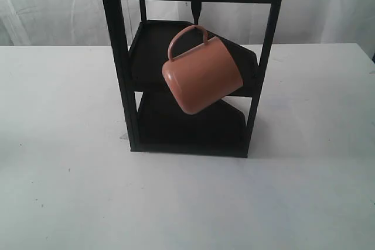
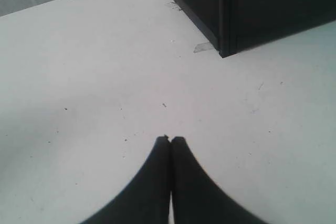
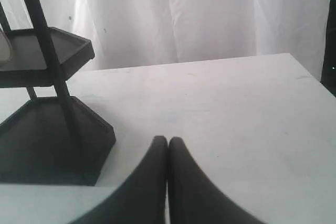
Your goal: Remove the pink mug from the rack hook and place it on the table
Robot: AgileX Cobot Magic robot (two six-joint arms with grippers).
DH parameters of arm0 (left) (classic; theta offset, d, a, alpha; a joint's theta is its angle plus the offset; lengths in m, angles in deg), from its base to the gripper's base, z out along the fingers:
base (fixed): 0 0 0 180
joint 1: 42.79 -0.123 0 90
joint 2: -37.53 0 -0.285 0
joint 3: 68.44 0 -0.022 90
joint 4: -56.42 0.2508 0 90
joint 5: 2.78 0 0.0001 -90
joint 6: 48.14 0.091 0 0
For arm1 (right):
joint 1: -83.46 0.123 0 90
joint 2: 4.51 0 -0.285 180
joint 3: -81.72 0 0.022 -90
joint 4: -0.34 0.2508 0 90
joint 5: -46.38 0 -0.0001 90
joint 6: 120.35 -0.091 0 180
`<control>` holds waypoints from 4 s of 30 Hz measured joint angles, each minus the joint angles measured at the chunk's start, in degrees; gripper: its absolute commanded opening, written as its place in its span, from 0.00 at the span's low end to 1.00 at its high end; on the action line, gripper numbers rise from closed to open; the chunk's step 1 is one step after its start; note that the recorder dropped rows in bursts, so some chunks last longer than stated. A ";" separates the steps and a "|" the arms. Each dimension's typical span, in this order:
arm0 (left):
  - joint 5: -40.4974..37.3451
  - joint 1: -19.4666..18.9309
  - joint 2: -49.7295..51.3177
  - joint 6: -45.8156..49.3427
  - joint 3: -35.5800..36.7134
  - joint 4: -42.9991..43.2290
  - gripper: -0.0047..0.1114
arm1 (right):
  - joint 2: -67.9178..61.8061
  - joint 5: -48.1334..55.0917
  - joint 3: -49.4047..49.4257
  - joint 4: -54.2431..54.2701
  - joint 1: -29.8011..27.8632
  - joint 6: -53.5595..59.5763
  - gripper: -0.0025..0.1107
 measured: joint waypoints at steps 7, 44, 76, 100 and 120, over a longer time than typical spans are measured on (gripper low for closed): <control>0.00 0.00 0.00 0.00 0.00 0.00 0.04 | 0.00 -4.09 0.00 3.89 0.00 -7.40 0.02; -0.10 0.00 0.00 0.00 0.00 0.00 0.04 | -6.67 8.24 -30.29 14.96 12.36 4.29 0.02; -0.10 0.00 0.00 0.00 0.00 0.00 0.04 | -46.78 23.67 -40.07 48.39 16.02 67.28 0.56; -0.10 0.00 0.00 0.00 0.00 0.00 0.04 | -66.29 25.36 -51.14 43.87 16.02 76.67 0.64; -0.10 0.00 0.00 0.00 0.00 0.00 0.04 | -74.70 31.64 -52.92 58.40 16.02 89.58 0.62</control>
